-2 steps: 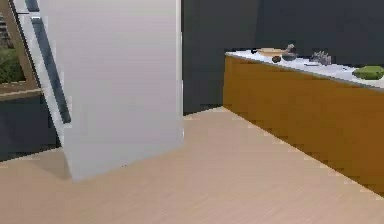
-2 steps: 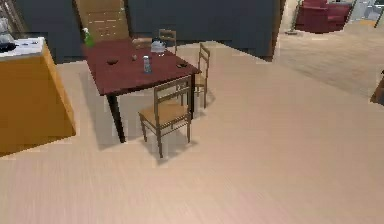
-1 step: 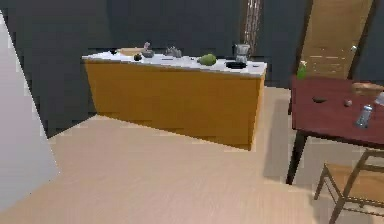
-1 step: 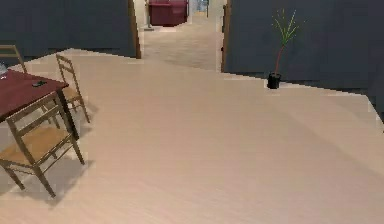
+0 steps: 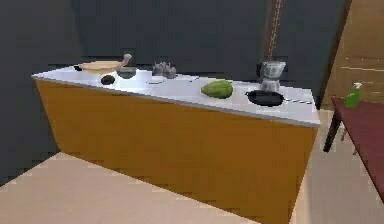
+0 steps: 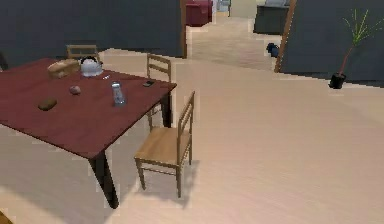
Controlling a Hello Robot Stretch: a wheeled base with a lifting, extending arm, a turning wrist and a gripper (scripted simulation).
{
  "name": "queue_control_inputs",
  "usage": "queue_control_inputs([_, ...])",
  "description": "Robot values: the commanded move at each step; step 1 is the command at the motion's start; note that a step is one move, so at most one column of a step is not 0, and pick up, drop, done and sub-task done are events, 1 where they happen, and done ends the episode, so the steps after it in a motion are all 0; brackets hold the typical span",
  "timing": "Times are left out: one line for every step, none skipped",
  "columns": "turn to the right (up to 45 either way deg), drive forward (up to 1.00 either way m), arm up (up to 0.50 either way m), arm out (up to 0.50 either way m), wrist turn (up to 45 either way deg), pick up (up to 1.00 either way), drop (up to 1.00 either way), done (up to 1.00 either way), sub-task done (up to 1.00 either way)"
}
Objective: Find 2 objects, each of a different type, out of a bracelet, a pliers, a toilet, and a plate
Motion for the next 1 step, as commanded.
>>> queue_control_inputs([3.0,0.00,0.00,0.00,0.0,0.00,0.00,0.00,0.00])
